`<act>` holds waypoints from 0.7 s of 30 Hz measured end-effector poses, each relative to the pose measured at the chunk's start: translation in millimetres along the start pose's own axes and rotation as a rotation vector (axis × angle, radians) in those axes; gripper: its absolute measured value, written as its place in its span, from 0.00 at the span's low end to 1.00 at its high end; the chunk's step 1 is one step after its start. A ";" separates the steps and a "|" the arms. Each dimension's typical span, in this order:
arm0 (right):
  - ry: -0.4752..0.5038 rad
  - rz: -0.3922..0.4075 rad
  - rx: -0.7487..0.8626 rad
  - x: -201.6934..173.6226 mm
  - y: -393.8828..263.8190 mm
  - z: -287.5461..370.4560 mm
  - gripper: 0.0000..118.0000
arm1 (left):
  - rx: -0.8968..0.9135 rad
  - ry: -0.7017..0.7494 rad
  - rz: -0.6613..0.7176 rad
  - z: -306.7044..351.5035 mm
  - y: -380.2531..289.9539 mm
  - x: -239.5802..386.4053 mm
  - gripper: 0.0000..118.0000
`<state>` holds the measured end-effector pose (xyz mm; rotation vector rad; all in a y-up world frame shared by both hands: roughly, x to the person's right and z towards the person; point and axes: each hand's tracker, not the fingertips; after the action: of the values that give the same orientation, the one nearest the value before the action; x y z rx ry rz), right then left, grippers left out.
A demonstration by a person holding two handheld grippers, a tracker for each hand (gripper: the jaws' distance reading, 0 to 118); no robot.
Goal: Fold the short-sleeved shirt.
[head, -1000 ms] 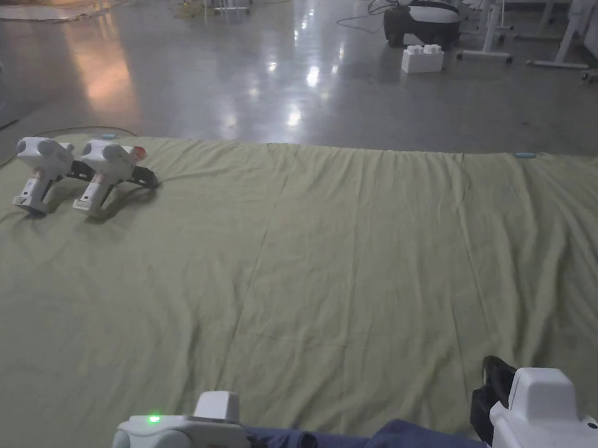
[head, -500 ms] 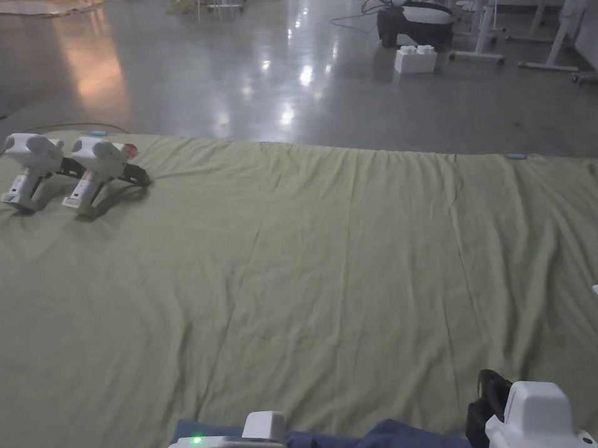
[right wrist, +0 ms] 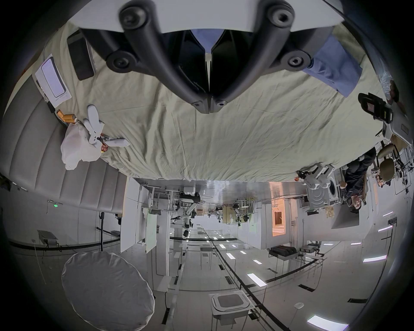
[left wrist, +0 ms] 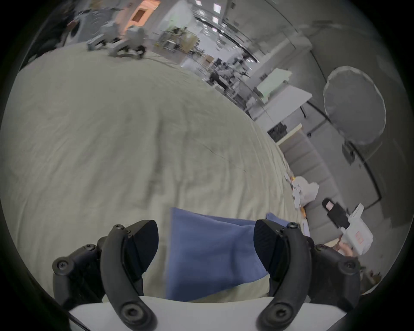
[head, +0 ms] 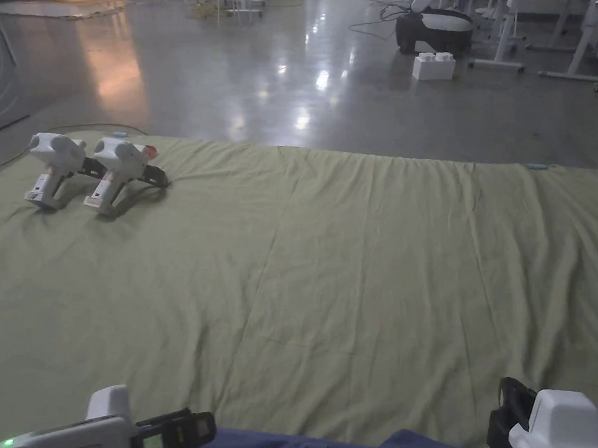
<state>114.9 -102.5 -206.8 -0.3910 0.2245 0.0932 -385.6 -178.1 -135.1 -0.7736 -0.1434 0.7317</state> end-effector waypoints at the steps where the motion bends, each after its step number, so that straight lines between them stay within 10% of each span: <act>1: 0.000 0.000 -0.001 -0.5 0.3 -0.3 0.00 | -0.012 0.002 0.036 1.5 1.8 -11.2 0.77; 11: 0.003 -0.025 -0.026 0.4 0.1 -1.1 0.00 | -0.186 -0.244 0.224 -23.4 -10.4 -39.2 0.61; 21: -0.015 -0.040 -0.032 4.9 1.9 3.9 0.00 | -0.191 -0.217 0.197 -50.5 -34.9 -10.1 0.12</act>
<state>120.1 -99.0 -205.1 -0.4265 0.2002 0.0609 -355.1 -231.2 -146.3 -0.8975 -0.3404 0.9991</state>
